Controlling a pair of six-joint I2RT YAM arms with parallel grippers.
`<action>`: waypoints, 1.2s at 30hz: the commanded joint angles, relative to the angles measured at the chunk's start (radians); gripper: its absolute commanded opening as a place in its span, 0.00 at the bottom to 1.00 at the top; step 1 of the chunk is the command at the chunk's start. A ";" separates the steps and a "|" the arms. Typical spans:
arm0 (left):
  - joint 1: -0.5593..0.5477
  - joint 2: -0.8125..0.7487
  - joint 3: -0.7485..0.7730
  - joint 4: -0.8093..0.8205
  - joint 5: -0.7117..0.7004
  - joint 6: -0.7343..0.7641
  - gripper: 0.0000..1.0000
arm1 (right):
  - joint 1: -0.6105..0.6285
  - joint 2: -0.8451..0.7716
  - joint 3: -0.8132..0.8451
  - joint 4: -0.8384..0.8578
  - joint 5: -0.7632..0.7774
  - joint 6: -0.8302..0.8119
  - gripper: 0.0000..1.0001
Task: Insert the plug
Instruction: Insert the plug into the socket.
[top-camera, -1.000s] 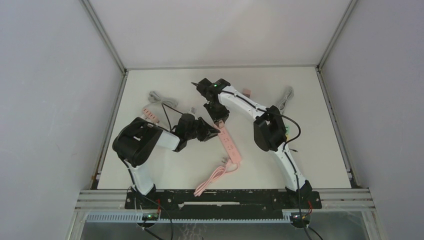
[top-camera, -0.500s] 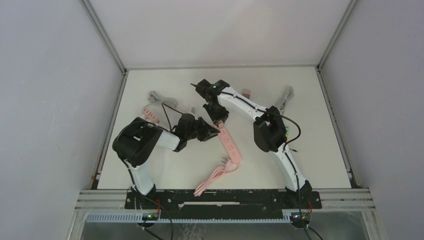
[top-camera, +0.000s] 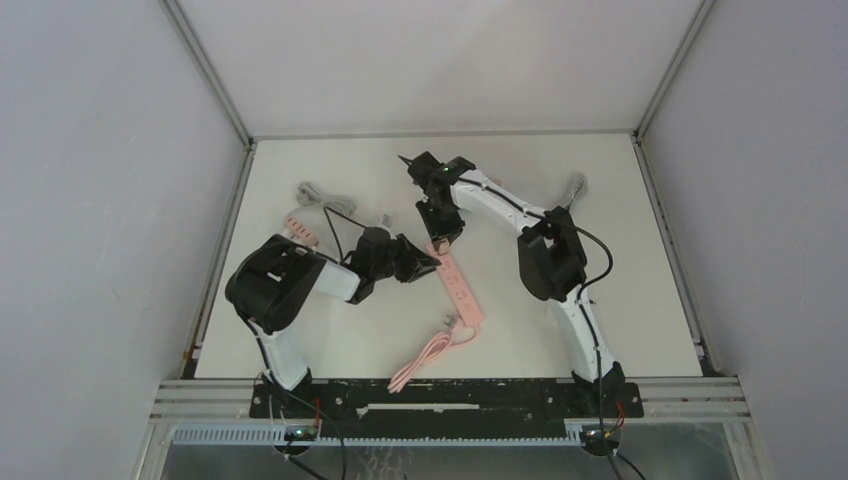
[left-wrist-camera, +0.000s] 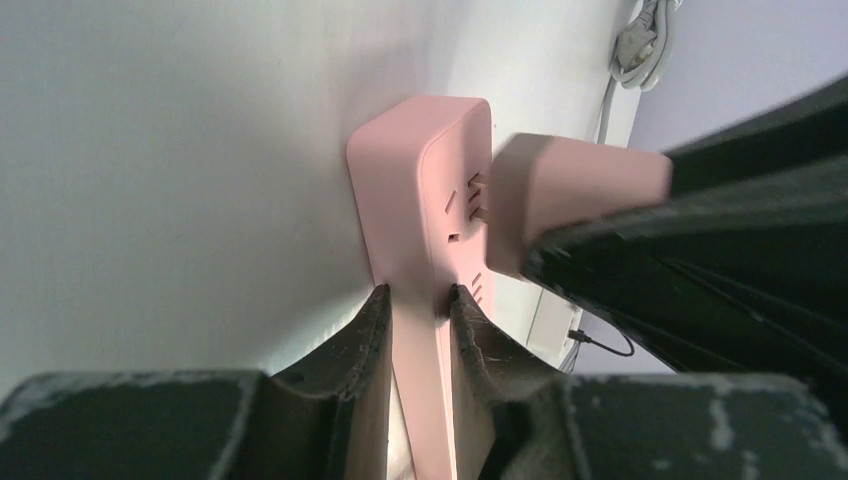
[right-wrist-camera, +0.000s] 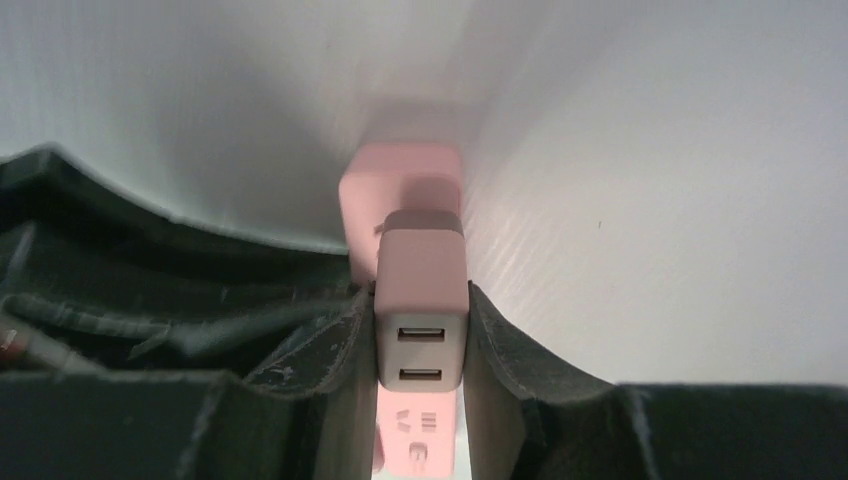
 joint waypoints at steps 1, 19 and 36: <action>-0.052 0.056 0.008 -0.059 -0.054 0.024 0.19 | 0.021 0.120 -0.035 0.136 0.016 0.012 0.00; -0.053 0.058 0.005 -0.058 -0.052 0.020 0.18 | 0.050 0.011 -0.327 0.265 0.052 -0.011 0.00; -0.055 0.035 -0.003 -0.058 -0.074 0.036 0.20 | 0.085 -0.076 -0.280 0.287 0.102 0.001 0.25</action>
